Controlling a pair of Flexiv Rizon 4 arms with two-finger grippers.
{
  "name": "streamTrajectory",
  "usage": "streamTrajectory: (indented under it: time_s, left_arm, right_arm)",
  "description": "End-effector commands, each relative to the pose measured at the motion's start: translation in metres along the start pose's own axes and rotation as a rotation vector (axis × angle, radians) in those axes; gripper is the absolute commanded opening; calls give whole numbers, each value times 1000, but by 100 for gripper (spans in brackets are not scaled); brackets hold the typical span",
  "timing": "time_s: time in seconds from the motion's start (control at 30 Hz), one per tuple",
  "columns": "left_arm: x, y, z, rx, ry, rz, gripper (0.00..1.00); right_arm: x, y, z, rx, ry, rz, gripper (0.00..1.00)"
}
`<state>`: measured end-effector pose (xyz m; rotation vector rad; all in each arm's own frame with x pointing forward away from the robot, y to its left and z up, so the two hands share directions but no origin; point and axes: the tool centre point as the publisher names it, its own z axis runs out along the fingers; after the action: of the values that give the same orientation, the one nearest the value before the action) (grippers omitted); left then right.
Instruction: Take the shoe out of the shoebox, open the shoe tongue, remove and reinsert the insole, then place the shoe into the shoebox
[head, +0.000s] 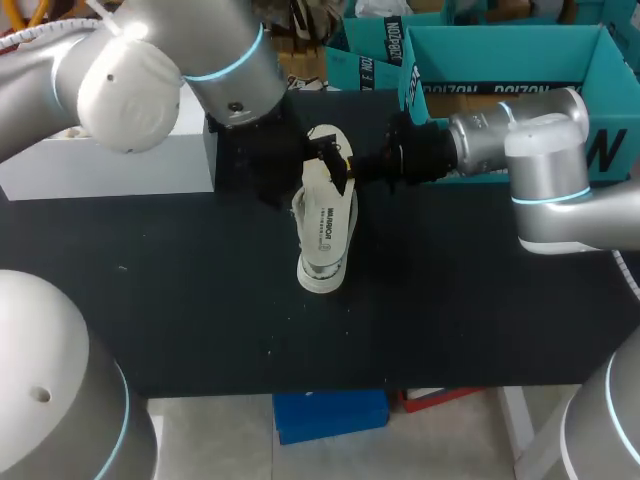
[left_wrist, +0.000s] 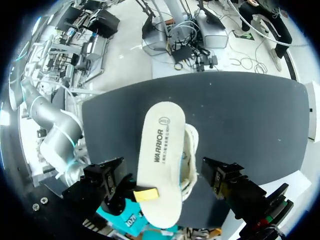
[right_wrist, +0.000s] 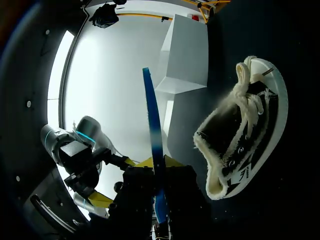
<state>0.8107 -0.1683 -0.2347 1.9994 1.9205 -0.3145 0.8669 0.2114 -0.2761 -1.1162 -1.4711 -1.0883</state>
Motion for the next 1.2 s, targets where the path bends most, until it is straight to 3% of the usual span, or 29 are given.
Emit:
streamTrajectory:
  time_s: [0.03, 0.3, 0.43, 1.13, 1.2]
  left_arm:
    - [25, -7, -1, -11, -310, 24, 100]
    - [46, 8, -2, 68, -581, 30, 100]
    - [54, 14, 0, 91, -647, 46, 100]
    - [55, 14, 0, 86, -623, 44, 100]
    - [60, 14, 5, 75, -674, 7, 100]
  right_arm:
    - [0, 0, 0, 0, -2, 0, 0]
    - [0, 0, 0, 0, -2, 0, 0]
    - [0, 0, 0, 0, -2, 0, 0]
    - [0, 0, 0, 0, -2, 0, 0]
    - [0, 0, 0, 0, -2, 0, 0]
